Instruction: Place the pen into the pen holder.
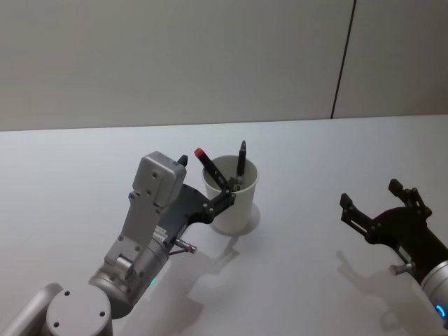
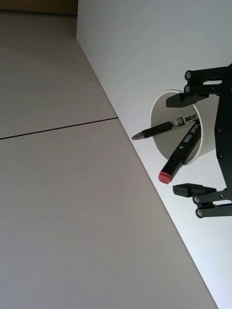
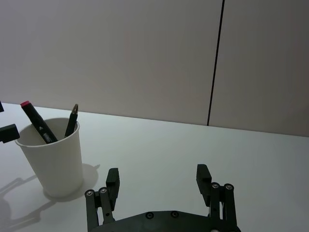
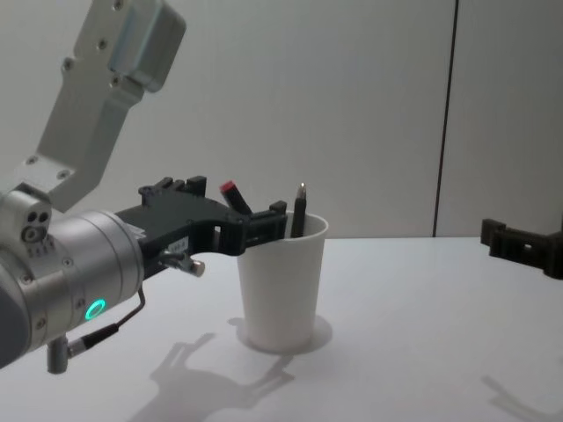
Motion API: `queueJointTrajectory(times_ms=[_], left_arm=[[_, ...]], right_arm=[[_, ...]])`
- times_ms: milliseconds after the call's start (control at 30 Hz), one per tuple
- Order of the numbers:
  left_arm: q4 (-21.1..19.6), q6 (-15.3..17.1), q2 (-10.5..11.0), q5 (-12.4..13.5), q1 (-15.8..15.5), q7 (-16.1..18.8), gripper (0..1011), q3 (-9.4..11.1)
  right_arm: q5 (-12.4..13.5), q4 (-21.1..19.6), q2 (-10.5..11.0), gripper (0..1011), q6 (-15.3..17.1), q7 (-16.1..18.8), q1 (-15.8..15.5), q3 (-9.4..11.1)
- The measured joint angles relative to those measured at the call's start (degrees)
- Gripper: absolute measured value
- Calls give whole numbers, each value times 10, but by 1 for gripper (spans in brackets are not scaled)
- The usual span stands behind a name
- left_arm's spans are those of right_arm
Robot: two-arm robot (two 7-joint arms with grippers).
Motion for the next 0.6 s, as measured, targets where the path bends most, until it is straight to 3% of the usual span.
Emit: queueJointTrajectory(times_ms=[600], left_arm=[[0,0,0,0,0,0,1004,0]], right_arm=[[0,0,0,1002,0,0,0,0]])
